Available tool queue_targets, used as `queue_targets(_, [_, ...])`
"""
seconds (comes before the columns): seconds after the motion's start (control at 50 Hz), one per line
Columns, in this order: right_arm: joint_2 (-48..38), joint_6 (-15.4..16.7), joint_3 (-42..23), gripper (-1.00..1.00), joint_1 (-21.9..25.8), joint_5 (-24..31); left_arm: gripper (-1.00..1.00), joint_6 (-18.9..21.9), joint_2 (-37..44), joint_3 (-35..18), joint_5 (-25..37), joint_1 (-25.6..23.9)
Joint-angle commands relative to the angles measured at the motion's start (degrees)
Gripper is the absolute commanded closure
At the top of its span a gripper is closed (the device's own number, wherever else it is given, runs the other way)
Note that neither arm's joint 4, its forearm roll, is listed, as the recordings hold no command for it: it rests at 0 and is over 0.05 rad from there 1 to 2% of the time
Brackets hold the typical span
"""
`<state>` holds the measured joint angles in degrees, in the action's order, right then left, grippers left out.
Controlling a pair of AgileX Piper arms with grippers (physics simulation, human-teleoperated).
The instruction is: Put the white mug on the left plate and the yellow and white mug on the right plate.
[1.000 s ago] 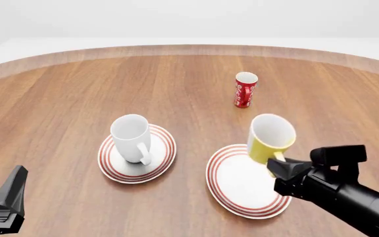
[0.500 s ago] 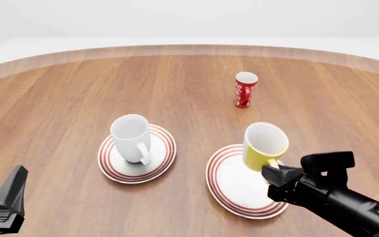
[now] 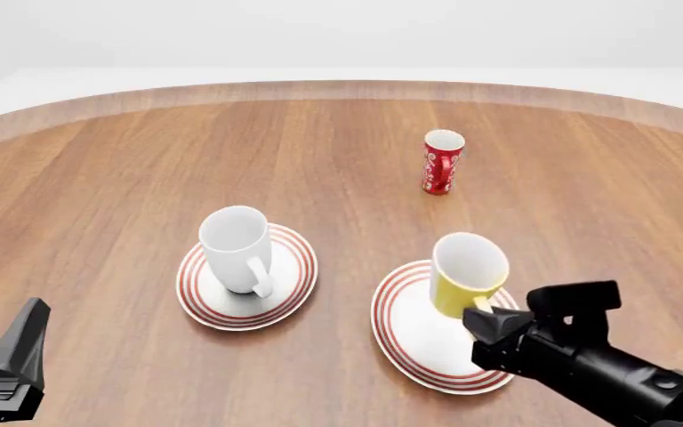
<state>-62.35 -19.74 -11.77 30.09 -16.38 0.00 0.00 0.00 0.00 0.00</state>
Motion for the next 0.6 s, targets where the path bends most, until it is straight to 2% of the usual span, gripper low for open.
queue_targets(0.02, [-1.8,-0.8,0.5,1.0,0.2,-2.0,-1.0,0.0,0.0,0.0,0.0,0.0])
queue_targets(0.6, [-8.6,-1.9,1.5,1.0,0.0,-8.3,-1.0,0.0,0.0,0.0,0.0,0.0])
